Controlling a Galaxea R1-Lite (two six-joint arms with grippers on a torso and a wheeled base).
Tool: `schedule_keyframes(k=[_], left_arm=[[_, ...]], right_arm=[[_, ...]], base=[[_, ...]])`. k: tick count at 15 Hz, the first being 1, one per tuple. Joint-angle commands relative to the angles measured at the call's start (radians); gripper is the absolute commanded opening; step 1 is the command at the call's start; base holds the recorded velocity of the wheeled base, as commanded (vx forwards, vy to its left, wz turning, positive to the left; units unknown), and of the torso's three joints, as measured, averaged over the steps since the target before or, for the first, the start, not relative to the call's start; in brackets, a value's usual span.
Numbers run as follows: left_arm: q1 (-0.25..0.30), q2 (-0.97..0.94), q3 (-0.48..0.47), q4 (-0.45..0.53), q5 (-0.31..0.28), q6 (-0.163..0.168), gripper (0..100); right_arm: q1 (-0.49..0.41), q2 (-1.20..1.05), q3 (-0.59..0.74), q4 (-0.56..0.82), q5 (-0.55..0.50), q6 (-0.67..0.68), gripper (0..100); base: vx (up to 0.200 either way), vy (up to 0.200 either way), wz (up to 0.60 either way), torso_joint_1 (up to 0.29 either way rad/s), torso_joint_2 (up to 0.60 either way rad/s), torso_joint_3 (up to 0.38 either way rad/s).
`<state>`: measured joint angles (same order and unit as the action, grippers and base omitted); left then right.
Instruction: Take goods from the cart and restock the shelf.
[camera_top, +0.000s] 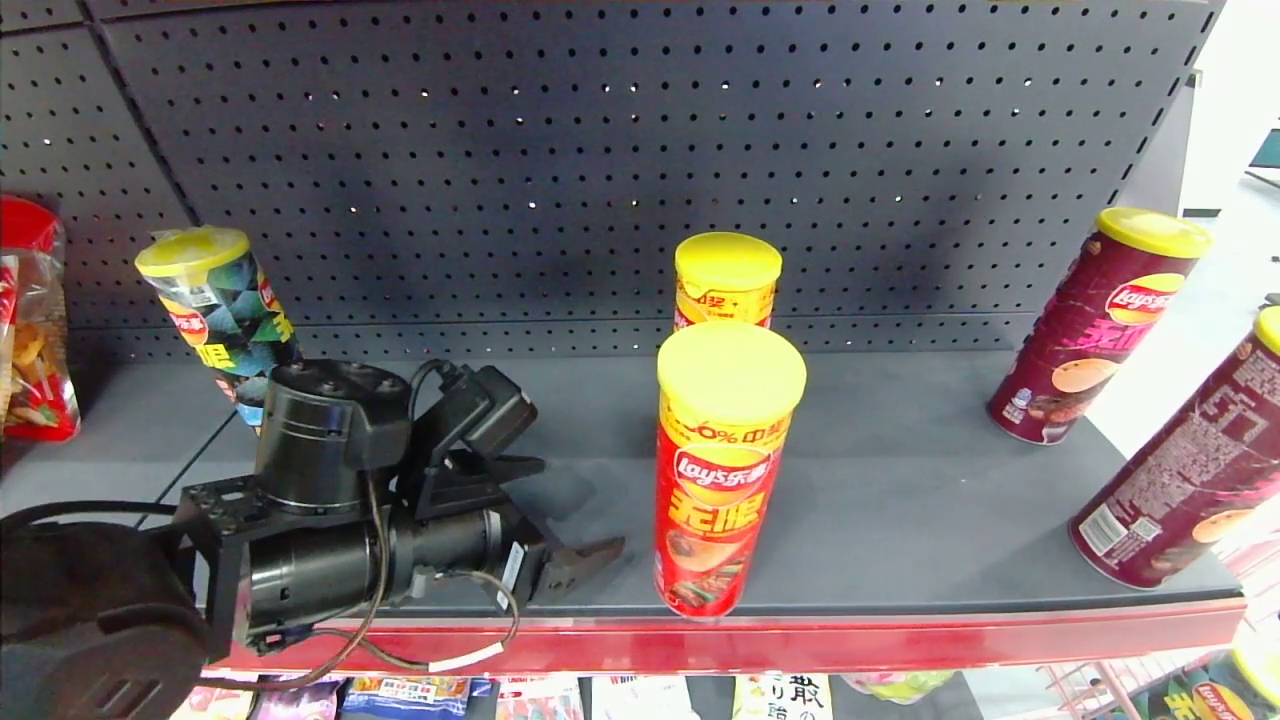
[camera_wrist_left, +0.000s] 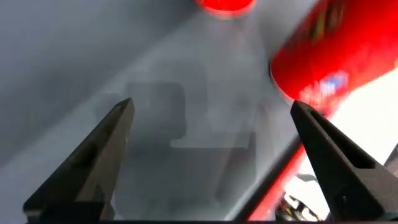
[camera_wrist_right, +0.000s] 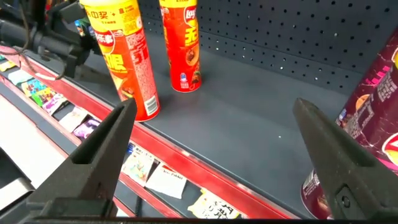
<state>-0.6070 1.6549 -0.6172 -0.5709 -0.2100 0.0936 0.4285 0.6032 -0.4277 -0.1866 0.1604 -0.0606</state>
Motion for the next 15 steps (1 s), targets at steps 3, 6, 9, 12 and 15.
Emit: schedule_keyframes(k=[3, 6, 9, 12, 15], left_arm=[[-0.01, 0.051, -0.052, 0.0, -0.002, 0.0, 100], [-0.014, 0.069, -0.067, -0.001, -0.002, 0.0, 100], [-0.027, 0.085, -0.079, -0.001, -0.002, 0.0, 100], [-0.027, 0.095, -0.091, -0.001, -0.003, 0.0, 100], [-0.028, 0.106, -0.105, -0.001, -0.005, 0.0, 100]], right_arm=[[0.001, 0.009, -0.002, -0.001, 0.001, -0.001, 100], [0.001, 0.009, -0.002, -0.001, 0.001, 0.001, 100], [0.001, 0.01, -0.002, -0.001, 0.001, 0.001, 100], [0.001, 0.01, -0.002, -0.001, 0.001, 0.001, 100], [0.001, 0.01, -0.002, -0.001, 0.001, 0.001, 100]], base=[[0.0, 0.0, 0.0, 0.0, 0.0, 0.0], [0.0, 0.0, 0.0, 0.0, 0.0, 0.0], [0.0, 0.0, 0.0, 0.0, 0.0, 0.0], [0.0, 0.0, 0.0, 0.0, 0.0, 0.0], [0.0, 0.0, 0.0, 0.0, 0.0, 0.0]])
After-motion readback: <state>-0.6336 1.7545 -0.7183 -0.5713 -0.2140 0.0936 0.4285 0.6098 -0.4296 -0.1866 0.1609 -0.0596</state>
